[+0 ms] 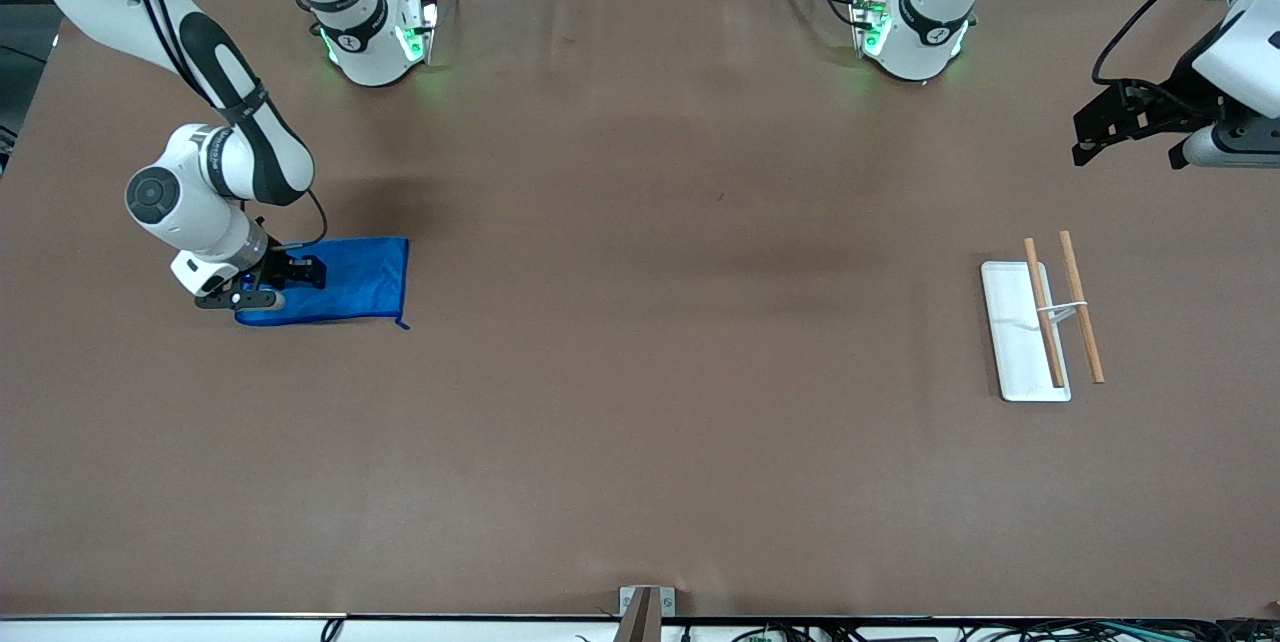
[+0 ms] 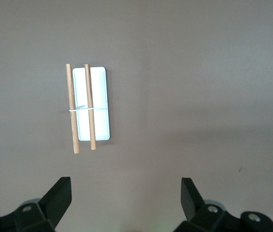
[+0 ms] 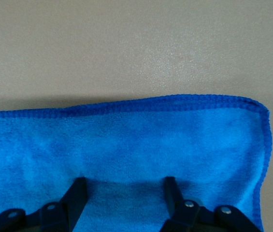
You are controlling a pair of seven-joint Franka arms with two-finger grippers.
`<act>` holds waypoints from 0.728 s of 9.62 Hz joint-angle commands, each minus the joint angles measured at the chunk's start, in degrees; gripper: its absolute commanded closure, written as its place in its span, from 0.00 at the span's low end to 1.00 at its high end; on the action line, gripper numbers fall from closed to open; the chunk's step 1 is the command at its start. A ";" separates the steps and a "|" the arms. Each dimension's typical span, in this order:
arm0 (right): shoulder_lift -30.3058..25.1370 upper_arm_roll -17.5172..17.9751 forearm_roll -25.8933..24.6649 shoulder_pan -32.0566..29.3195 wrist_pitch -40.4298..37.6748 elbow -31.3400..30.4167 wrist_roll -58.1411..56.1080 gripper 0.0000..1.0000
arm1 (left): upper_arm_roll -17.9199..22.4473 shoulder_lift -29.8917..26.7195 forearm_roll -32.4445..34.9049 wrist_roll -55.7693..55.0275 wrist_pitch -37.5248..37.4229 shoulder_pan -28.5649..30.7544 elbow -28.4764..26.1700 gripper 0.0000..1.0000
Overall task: Right arm passes towel to left arm to hang
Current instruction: 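Grasp and lift the towel with the right gripper while the left gripper approaches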
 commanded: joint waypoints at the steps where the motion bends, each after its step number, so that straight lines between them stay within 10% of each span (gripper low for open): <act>1: -0.97 0.19 -0.70 0.39 -1.50 -1.48 1.10 0.97 | -0.28 2.77 0.15 -0.26 0.43 -0.52 -0.87 0.00; 5: -8.08 0.46 -0.44 2.50 -26.94 10.26 2.68 1.00 | -0.81 7.08 -0.90 -0.17 2.98 -1.93 -0.79 0.00; 7: -8.80 3.51 -0.43 4.52 -39.26 19.22 8.19 1.00 | -0.72 10.41 -11.75 -0.08 3.42 -1.05 -0.87 0.00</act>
